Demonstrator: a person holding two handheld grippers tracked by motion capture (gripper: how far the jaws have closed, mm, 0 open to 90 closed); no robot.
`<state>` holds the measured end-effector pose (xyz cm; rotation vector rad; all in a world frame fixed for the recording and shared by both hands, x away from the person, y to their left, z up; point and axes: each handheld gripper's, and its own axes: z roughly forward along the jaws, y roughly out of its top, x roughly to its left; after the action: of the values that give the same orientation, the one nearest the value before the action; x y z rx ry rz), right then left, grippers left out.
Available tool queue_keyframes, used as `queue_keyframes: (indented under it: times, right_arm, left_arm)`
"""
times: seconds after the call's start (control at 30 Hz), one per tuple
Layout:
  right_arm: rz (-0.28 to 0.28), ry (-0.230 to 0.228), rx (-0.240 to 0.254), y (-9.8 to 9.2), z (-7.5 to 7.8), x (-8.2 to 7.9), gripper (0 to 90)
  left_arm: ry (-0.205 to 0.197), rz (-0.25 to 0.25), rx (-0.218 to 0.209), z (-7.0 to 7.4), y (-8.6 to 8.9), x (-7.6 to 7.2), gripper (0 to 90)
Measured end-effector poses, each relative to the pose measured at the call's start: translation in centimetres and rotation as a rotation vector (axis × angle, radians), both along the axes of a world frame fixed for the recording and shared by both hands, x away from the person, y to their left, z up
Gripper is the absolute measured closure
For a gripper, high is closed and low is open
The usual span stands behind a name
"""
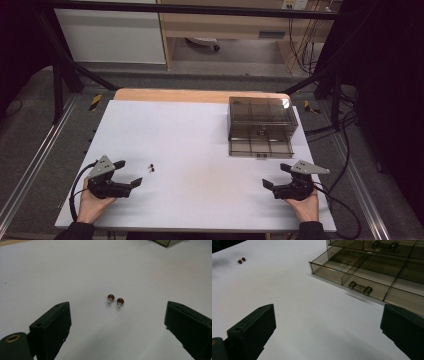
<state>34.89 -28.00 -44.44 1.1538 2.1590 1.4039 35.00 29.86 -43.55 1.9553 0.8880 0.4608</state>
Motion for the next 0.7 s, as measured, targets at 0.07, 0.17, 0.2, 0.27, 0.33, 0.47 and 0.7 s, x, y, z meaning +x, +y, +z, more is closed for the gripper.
queue_keyframes:
  times: [0.07, 0.17, 0.2, 0.27, 0.33, 0.47, 0.7]
  right_arm:
    - [0.003, 0.003, -0.001, -0.01, -0.04, 0.02, 0.6]
    - [0.004, 0.012, -0.002, -0.01, -0.09, 0.03, 0.6]
    - [0.005, 0.011, 0.000, 0.01, -0.11, 0.02, 0.6]
    - [0.007, 0.012, 0.006, 0.02, -0.12, 0.04, 0.6]
    - [0.008, 0.017, 0.004, 0.01, -0.12, 0.12, 0.6]
    - [0.007, 0.017, 0.004, 0.01, -0.11, 0.11, 0.7]
    - [0.006, 0.019, 0.003, -0.03, -0.08, 0.09, 0.7]
  left_arm:
    - [0.004, 0.000, 0.000, -0.03, 0.00, 0.00, 7.0]
    - [0.013, -0.001, -0.002, -0.05, 0.02, 0.01, 7.0]
    - [0.020, -0.004, -0.001, -0.02, 0.02, 0.01, 6.9]
    - [0.023, -0.005, -0.001, 0.02, -0.05, 0.08, 6.9]
    - [0.029, -0.007, 0.003, 0.05, -0.11, 0.14, 6.9]
    - [0.046, -0.013, 0.014, 0.28, -0.53, 0.35, 6.9]
    - [0.049, -0.014, 0.024, 0.85, -0.82, 0.79, 6.9]
